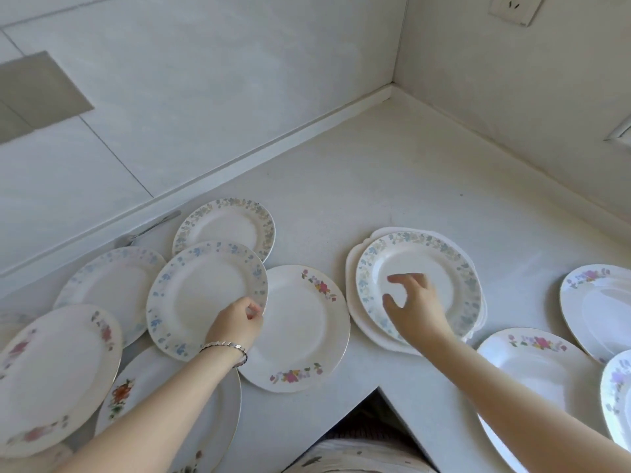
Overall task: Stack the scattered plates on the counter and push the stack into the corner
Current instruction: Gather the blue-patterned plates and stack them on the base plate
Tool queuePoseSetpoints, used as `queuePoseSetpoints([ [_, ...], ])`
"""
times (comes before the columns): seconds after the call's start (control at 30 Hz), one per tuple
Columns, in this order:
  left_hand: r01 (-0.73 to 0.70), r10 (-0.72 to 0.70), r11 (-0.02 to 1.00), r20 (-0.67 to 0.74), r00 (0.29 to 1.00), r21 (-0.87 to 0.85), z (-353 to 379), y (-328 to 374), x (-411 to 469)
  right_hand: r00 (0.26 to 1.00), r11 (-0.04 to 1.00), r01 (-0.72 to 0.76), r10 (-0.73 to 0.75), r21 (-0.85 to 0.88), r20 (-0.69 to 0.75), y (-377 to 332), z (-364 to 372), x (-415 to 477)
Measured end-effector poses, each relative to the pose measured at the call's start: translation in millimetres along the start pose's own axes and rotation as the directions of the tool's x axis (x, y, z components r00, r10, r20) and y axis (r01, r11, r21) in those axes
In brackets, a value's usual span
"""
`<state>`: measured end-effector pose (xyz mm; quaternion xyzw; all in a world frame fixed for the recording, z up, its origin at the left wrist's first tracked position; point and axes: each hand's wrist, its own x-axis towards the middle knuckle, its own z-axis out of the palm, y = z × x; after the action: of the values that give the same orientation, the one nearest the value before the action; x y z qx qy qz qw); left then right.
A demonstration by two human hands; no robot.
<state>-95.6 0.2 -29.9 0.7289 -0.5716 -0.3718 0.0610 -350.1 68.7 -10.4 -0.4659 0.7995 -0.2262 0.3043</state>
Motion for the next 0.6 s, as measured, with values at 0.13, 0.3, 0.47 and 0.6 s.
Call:
queuePoseSetpoints([
  [0.13,0.057,-0.055,0.998,-0.066,0.996,0.03,-16.9,-28.8,-6.1,0.923,0.999,0.025,-0.035,0.03,0.383,-53.2,63.5,3.9],
  [0.3,0.108,-0.103,0.993,-0.116,0.988,0.038,-38.4,-64.7,-12.8,0.79,0.879,-0.413,0.216,0.238,0.574,-91.3,145.9,16.0],
  [0.47,0.151,-0.15,0.988,-0.11,0.983,0.006,-53.7,-91.2,-15.4,0.709,0.546,-0.662,0.234,0.513,0.666,-108.2,174.5,19.8],
  [0.6,0.173,-0.171,0.985,-0.109,0.979,0.008,-58.0,-96.4,-13.9,0.758,0.558,-0.618,0.234,0.554,0.609,-109.8,172.7,18.6],
])
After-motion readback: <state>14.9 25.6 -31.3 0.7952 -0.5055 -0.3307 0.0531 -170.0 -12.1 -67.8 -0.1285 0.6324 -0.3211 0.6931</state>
